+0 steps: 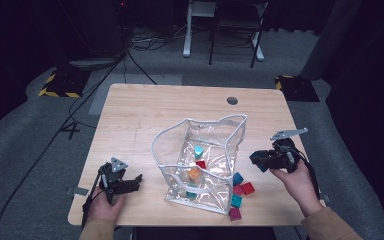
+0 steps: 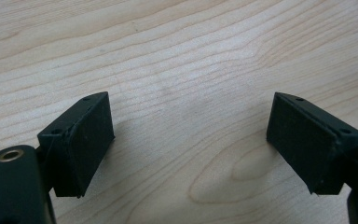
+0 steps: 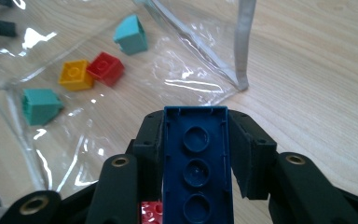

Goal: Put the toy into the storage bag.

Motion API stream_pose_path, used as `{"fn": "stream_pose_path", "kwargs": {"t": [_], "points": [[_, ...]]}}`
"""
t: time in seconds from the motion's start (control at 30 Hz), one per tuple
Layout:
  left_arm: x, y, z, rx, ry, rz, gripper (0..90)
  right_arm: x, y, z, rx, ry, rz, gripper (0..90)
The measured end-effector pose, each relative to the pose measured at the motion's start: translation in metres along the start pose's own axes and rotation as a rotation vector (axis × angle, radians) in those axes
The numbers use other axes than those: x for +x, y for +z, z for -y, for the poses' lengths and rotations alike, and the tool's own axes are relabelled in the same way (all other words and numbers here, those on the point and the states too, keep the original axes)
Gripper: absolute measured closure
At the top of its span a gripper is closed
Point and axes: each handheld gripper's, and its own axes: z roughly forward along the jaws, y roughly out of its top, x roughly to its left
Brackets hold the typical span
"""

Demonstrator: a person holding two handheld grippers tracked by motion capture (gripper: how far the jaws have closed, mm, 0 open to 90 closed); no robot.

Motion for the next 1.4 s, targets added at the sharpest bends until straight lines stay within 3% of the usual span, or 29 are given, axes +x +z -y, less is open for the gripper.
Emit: {"fn": "stream_pose_path", "kwargs": {"t": [0.23,0.53,1.03,1.4], "points": [[0.0,0.0,0.0,0.0,0.0,0.0,15.1,0.005,-0.018,-0.014,-0.044,-0.009,-0.046,58.8],[0.0,0.0,0.0,0.0,0.0,0.0,15.1,0.013,-0.037,-0.035,-0.086,-0.043,-0.068,58.8],[0.0,0.0,0.0,0.0,0.0,0.0,15.1,0.029,-0.06,-0.068,-0.139,-0.108,-0.074,58.8],[0.0,0.0,0.0,0.0,0.0,0.0,15.1,0.05,-0.067,-0.103,-0.144,-0.182,-0.087,58.8]]}}
